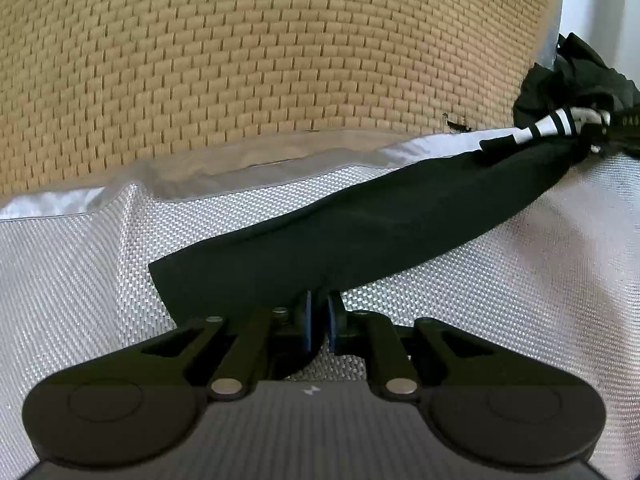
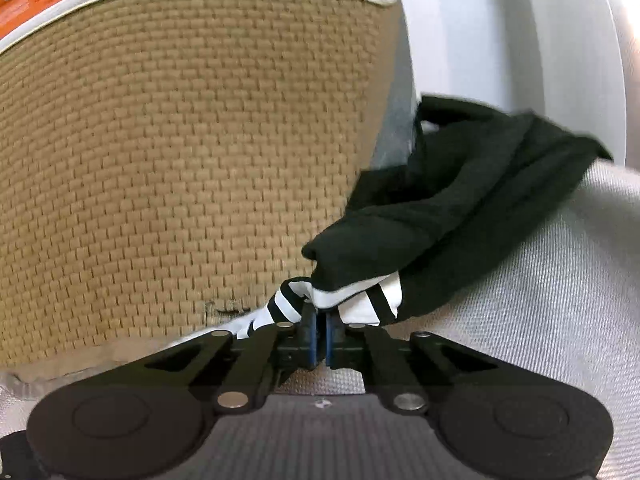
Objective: Fold clothes
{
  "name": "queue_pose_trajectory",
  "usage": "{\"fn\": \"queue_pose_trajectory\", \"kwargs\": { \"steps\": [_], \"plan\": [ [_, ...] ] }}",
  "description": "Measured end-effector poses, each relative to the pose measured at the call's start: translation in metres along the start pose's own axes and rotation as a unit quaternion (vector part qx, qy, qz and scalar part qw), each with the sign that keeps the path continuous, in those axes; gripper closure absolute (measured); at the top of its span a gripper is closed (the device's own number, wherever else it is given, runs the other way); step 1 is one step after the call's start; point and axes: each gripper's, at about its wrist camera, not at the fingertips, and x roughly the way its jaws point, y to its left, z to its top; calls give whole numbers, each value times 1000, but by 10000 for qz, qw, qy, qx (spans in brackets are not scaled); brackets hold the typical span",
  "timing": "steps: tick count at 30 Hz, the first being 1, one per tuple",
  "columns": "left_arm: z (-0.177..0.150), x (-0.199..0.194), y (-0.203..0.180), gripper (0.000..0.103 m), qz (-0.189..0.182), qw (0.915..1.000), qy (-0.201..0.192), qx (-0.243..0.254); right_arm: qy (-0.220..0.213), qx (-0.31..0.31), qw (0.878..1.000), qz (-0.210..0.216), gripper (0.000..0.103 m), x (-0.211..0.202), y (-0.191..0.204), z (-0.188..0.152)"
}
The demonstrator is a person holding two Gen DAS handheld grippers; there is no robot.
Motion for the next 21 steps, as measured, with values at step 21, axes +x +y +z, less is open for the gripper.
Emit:
{"fn": "queue_pose_trajectory", "kwargs": {
  "steps": [21],
  "plan": [
    [6, -20, -12, 90, -362, 9992, -37, 172, 175, -616, 9942, 859, 103, -9, 27, -10]
  ]
}}
